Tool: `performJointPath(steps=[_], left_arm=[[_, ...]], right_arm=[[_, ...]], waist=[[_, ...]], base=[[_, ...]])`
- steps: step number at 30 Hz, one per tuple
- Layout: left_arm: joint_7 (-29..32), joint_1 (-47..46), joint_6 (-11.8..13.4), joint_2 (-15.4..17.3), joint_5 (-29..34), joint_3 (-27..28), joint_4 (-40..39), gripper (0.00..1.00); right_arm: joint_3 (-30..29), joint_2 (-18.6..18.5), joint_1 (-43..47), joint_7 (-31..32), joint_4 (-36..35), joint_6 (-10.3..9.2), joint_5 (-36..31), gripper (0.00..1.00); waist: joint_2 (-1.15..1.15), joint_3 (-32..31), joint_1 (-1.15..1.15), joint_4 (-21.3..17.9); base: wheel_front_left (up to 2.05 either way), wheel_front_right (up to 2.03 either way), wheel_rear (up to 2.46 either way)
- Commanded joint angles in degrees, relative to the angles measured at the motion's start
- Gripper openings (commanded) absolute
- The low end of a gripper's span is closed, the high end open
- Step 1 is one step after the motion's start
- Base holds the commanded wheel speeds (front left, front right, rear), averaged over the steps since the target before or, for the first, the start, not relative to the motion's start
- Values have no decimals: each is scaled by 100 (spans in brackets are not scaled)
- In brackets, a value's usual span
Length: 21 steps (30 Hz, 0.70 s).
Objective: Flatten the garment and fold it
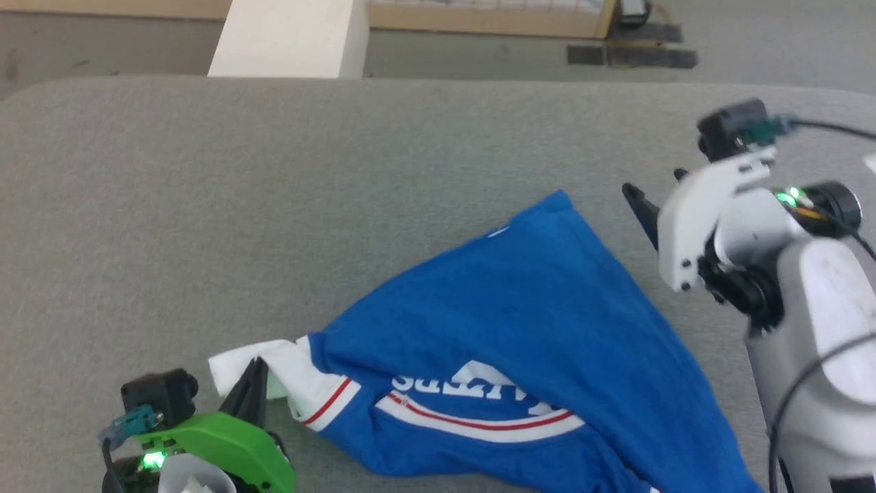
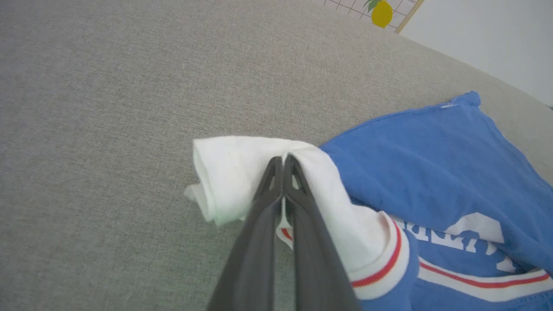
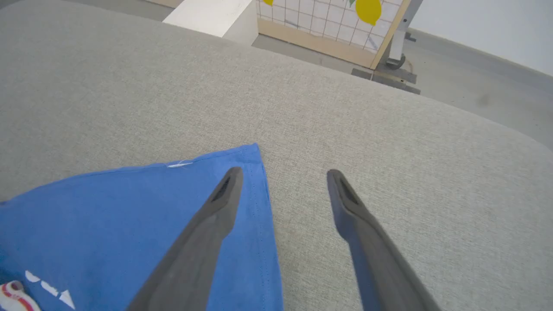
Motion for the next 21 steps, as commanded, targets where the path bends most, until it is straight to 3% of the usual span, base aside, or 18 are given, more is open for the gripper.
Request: performJointPath(steps=[1, 9, 19, 20, 21], left_arm=[[-58, -130, -37, -42, 21, -35, 25, 0], [-218, -447, -184, -246, 27, -238, 214, 0], [-284, -529, -174, -283, 20, -252, 338, 0], [-278, -520, -165, -274, 20, -249, 337, 0], [-273, -517, -159, -263, 23, -247, 333, 0]], right_arm=[[70, 11, -229, 143, 260, -8, -108, 100], [923, -174, -1359, 1085, 1706, -8, -948, 100], [1634, -336, -1395, 1290, 2321, -8, -495, 100], [1644, -358, -1397, 1273, 2318, -8, -386, 30], [1625, -384, -1407, 1204, 2294, -8, -316, 0]], waist=[[0, 473, 0, 454], [0, 1052, 0, 875], [0, 1071, 0, 855], [0, 1044, 0, 823], [0, 1022, 0, 794]], base=[[0, 0, 0], [0, 0, 0], [0, 0, 0], [0, 0, 0], [0, 0, 0]])
